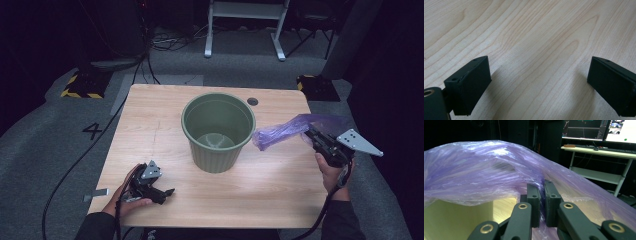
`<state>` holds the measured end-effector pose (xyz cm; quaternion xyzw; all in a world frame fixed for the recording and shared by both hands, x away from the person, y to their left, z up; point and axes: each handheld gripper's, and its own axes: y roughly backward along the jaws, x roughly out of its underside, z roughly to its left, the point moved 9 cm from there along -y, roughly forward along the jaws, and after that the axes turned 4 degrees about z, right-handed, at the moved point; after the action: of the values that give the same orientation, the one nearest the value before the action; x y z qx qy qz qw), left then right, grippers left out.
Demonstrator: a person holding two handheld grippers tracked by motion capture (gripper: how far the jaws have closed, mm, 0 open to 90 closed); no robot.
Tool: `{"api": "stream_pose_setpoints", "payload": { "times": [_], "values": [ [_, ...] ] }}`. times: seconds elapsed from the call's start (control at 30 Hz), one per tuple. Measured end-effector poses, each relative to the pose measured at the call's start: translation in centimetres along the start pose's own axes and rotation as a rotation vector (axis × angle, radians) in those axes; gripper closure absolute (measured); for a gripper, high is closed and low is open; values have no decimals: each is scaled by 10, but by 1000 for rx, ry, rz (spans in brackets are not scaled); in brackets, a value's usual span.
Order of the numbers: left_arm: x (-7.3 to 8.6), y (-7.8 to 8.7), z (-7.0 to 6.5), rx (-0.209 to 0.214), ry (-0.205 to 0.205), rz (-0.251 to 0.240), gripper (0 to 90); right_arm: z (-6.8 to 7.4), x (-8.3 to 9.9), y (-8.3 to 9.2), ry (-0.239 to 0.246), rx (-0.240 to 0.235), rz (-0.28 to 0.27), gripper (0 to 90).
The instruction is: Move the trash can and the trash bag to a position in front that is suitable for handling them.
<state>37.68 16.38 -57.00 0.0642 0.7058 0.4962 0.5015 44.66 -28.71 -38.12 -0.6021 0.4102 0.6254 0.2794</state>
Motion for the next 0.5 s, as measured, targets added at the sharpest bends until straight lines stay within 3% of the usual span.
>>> {"api": "stream_pose_setpoints", "payload": {
  "times": [0.5],
  "values": [
    [0, 0, 0, 1, -1, 0, 45, 7, -23, -12, 23, 3, -18, 861]
  ]
}}
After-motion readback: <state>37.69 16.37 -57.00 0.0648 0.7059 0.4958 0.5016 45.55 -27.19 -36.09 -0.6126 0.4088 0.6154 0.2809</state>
